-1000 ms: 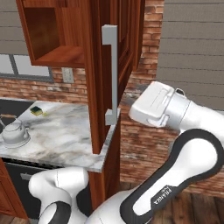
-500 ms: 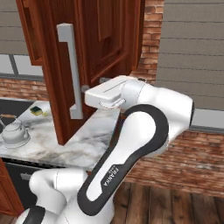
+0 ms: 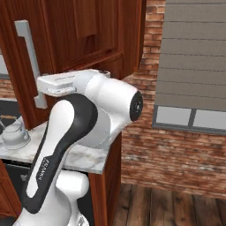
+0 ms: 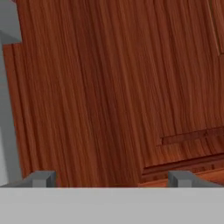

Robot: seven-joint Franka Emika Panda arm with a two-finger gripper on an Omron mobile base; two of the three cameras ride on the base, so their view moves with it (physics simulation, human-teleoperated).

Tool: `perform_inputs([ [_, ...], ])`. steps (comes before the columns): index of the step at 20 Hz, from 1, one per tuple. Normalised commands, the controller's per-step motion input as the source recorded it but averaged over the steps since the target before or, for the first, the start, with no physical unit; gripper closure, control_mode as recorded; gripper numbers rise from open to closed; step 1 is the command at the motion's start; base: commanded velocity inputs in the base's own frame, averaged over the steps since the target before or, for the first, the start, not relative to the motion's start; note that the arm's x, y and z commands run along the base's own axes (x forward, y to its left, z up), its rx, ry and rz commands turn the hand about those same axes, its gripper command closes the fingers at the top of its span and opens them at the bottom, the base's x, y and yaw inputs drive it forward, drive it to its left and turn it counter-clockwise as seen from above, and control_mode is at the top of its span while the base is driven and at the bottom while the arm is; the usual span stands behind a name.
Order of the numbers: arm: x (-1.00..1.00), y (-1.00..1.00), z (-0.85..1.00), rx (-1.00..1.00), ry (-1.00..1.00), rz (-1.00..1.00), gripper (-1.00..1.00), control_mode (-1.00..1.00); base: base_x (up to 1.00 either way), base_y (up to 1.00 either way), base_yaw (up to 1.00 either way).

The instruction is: Open the cabinet. Pick the sponge and place it next to the sink. Then close the cabinet.

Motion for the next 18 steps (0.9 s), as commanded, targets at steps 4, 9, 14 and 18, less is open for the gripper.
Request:
perform_inputs([
  [4,0.10,0.86,0.01,0.00,0.04,-0.26,-1.00,-1.00,0.00,0.00,0.00],
  [9,0.11,0.77,0.12,0.00,0.12,-0.26,-1.00,-1.00,0.00,0.00,0.00],
  [14,0.26,0.61,0.36,0.00,0.20,-0.25,-1.00,-1.00,0.00,0.00,0.00],
  [18,0.44,0.41,0.44,0.00,0.24,-0.24,-1.00,-1.00,0.00,0.00,0.00],
])
